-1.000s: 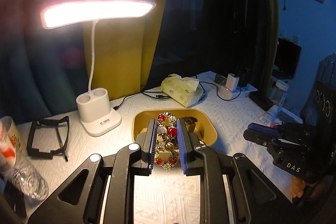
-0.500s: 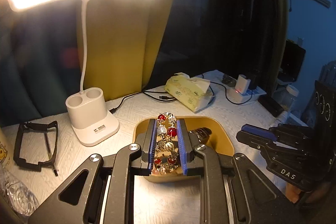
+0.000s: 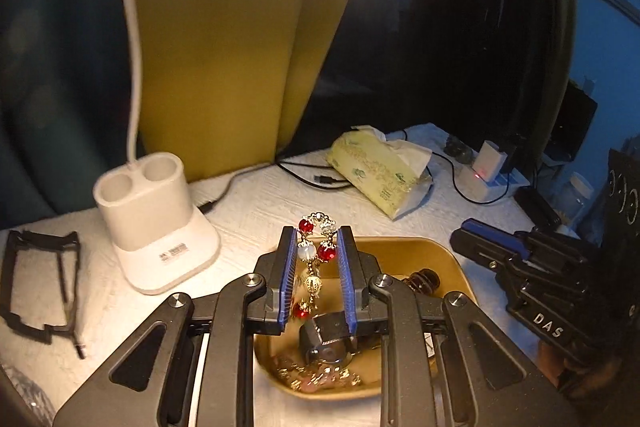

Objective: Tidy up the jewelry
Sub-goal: 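Carry the bracelet and black charm over the basket and open both grippers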

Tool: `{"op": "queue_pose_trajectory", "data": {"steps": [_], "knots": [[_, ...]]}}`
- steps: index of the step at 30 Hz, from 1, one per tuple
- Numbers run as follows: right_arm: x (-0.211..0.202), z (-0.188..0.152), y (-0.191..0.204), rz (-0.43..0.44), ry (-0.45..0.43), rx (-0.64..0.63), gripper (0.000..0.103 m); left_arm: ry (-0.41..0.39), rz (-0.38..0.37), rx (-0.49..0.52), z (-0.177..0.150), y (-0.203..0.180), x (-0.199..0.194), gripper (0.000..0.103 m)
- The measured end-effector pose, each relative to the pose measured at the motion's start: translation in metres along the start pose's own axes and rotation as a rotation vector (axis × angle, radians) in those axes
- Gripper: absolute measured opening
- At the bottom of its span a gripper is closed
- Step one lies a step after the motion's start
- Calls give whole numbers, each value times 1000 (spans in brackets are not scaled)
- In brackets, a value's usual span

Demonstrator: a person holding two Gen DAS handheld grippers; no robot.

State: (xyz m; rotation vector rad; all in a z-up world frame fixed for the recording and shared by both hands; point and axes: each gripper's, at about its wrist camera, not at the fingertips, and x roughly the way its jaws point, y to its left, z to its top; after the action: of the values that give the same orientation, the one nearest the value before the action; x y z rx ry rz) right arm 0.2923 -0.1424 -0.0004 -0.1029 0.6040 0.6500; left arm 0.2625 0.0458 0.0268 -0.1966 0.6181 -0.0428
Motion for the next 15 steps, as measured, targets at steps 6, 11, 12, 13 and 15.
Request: {"op": "queue_pose_trajectory", "data": {"steps": [6,11,12,13,15], "knots": [[10,-1,-4,11,29,14,13,25,-13,8,-3,0,8,36],[11,-2,-5,0,51,28,20,16,-12,10,-4,-1,0,46],[9,-3,-5,1,51,31,26,14,-12,9,-4,0,-2,47],[8,-2,-5,1,49,34,32,9,-12,12,-5,-1,-4,47],[3,-2,-4,0,39,39,38,-8,-2,21,-7,-2,-11,47]]}}
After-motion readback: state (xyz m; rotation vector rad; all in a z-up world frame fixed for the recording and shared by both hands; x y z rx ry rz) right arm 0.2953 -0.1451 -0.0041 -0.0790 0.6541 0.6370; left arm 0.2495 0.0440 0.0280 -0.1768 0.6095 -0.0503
